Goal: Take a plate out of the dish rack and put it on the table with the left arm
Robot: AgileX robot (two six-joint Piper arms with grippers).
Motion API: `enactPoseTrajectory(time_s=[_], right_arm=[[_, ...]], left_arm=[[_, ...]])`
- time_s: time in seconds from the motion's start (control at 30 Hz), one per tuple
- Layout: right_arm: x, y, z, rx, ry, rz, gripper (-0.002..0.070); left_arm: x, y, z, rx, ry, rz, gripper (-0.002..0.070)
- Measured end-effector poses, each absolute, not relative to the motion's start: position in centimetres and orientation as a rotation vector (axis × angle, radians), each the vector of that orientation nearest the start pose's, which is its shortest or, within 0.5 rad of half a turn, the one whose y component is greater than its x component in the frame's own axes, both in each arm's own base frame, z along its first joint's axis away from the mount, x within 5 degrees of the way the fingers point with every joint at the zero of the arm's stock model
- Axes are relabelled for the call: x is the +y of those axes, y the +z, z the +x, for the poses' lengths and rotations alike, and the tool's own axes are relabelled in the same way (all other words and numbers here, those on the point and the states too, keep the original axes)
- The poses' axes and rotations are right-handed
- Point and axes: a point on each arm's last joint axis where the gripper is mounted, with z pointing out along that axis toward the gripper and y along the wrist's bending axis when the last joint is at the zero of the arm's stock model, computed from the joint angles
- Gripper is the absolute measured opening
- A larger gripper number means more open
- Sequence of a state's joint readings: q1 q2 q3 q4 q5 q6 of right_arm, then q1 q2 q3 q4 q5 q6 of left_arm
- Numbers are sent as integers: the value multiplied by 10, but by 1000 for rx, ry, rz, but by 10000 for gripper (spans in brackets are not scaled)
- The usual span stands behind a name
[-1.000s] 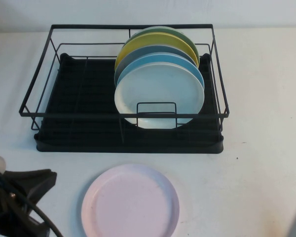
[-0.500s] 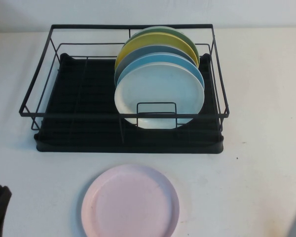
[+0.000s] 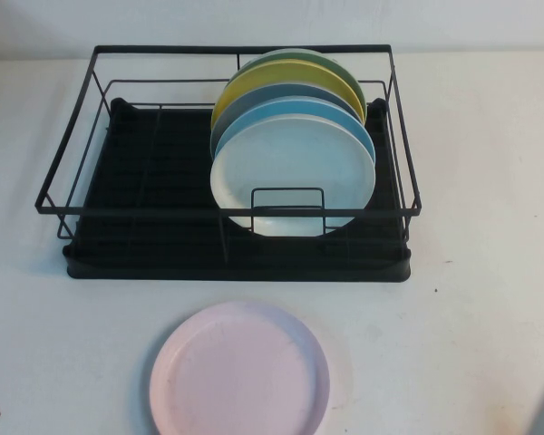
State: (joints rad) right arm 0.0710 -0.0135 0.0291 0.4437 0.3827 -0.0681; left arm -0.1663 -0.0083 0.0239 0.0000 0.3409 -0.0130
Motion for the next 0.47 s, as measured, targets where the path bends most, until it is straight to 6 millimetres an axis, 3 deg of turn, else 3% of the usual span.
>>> enactPoseTrajectory(time_s=[0.47], right_arm=[[18,173,51,1862,439,144,-20]], left_arm=[[-9,175,53,1833,-87,191,-3]])
